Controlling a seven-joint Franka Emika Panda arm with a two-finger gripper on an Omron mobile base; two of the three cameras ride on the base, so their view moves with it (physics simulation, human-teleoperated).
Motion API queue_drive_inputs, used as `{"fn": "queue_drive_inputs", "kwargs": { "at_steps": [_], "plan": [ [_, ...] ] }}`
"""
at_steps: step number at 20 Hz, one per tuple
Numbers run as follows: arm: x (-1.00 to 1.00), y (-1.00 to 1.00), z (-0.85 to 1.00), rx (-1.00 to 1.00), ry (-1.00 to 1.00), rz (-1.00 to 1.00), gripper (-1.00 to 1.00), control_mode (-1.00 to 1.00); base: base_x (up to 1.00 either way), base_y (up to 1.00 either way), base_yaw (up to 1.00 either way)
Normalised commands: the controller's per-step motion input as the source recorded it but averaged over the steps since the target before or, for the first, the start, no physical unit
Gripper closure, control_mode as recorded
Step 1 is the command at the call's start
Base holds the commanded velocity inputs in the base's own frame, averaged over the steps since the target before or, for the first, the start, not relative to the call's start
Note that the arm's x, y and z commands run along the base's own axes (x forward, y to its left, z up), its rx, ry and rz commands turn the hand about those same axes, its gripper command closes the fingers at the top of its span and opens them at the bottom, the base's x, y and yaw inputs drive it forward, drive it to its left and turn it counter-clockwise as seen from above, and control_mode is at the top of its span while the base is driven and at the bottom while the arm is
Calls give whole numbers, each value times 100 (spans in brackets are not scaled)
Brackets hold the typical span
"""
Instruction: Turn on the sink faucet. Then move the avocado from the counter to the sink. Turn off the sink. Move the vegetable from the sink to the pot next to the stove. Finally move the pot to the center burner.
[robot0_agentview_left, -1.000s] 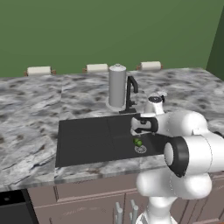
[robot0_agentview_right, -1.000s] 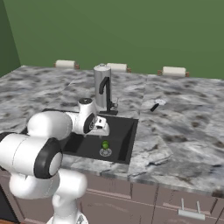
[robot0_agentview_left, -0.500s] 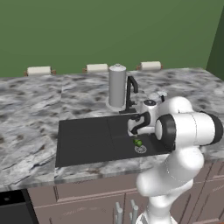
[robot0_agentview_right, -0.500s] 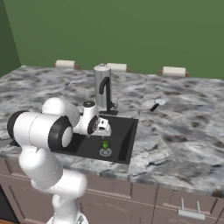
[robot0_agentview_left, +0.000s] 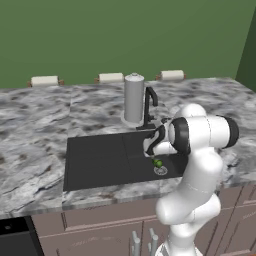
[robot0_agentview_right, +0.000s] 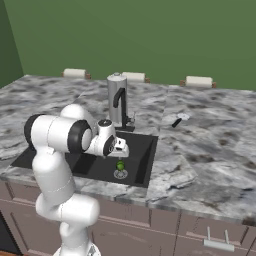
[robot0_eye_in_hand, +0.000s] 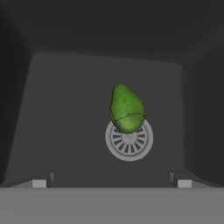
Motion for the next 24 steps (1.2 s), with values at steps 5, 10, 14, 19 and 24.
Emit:
{"fn": "queue_drive_inputs", "kwargs": {
  "at_steps": [5, 10, 14, 19, 24],
  "plan": [
    [31, -6, -28, 0, -1, 0, -100, -100, 0, 0, 0],
    [29, -5, -30, 0, 0, 0, -100, -100, 0, 0, 0],
    [29, -6, -30, 0, 0, 0, -100, -100, 0, 0, 0],
    [21, -7, -27, 0, 0, 0, -100, -100, 0, 0, 0],
    [0, -4, -20, 0, 0, 0, -100, -100, 0, 0, 0]
  ]
}}
